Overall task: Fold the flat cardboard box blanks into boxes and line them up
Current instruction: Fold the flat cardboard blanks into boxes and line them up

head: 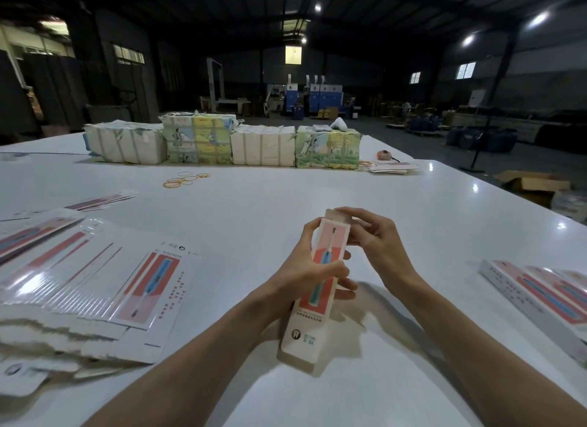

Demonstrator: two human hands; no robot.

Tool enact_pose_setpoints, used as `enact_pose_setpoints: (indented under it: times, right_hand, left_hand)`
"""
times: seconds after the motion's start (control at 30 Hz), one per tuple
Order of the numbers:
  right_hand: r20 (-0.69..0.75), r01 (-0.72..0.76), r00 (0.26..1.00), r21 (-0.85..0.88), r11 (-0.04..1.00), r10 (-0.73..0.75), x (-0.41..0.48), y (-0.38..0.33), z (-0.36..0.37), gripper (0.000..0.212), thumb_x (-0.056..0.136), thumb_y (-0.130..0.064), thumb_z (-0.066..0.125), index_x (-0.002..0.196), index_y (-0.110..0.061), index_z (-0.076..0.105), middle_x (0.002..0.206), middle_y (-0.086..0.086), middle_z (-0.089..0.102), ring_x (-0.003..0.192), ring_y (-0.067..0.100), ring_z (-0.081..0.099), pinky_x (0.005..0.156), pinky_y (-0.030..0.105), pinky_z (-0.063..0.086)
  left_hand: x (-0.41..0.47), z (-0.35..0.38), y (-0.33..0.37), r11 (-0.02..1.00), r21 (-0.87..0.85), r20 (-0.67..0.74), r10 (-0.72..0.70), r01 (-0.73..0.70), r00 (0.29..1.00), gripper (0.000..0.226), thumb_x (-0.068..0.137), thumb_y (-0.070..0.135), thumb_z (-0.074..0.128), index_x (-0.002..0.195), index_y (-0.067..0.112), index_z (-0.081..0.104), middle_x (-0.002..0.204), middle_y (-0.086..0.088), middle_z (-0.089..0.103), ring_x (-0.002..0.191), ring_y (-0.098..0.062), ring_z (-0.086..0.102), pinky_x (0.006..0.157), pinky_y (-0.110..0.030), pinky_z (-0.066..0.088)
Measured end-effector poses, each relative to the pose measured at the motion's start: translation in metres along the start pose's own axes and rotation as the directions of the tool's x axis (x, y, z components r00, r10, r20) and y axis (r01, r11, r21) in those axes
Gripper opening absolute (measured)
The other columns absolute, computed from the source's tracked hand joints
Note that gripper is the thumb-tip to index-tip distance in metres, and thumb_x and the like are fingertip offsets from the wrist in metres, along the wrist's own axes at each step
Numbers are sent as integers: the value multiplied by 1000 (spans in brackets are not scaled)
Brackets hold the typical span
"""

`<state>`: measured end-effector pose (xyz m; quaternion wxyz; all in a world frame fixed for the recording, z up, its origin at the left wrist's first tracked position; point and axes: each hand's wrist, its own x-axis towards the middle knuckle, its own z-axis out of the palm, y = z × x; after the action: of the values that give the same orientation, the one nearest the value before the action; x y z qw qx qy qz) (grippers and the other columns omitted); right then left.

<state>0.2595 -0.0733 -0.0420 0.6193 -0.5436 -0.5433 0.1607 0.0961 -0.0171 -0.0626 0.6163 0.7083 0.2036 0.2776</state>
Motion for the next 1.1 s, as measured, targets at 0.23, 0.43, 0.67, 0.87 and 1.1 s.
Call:
enact_pose_setpoints:
  times: [0.23,0.43,0.67,0.87,1.1]
  right_hand:
    - [60,-52,997,170,984,42,3,-4,-5,29,109,-11,50,119,-18,77,117,0,78,107,26,76,83,34,64]
    - [116,-254,967,361,897,227,5,-9,-5,26,98,-33,68,106,-14,83,113,12,78,105,31,76,77,37,63]
    - [123,-347,937,415,841,326,8,-7,-9,16,99,-18,69,100,-14,85,111,11,79,102,27,76,73,39,63]
    - [121,-353,935,388,851,333,8,-6,-11,18,100,-15,67,97,-11,84,107,12,79,101,29,76,73,39,63]
    - [121,-297,955,334,894,272,6,-10,-11,26,103,-9,61,97,-15,85,105,12,79,101,30,77,74,36,64]
  left_hand:
    - [1,-1,1,1000,2,-8,8,-8,1000,91,81,26,82,148,48,26,122,-1,65,88,-27,80,70,-30,63]
    - [1,-2,-2,999,39,9,2,-3,1000,92,84,21,82,147,52,22,124,0,62,84,-30,80,69,-31,64]
    - [-1,-5,-4,995,80,22,58,-60,998,102,85,15,84,143,61,14,123,-7,57,81,-34,79,70,-35,65]
    - [0,-4,-4,990,96,39,96,-99,995,111,83,15,87,147,66,12,126,-7,56,86,-31,79,69,-35,65]
    - [-3,-5,-2,993,87,26,81,-83,996,98,81,18,86,144,61,24,124,-6,58,90,-30,78,72,-39,66]
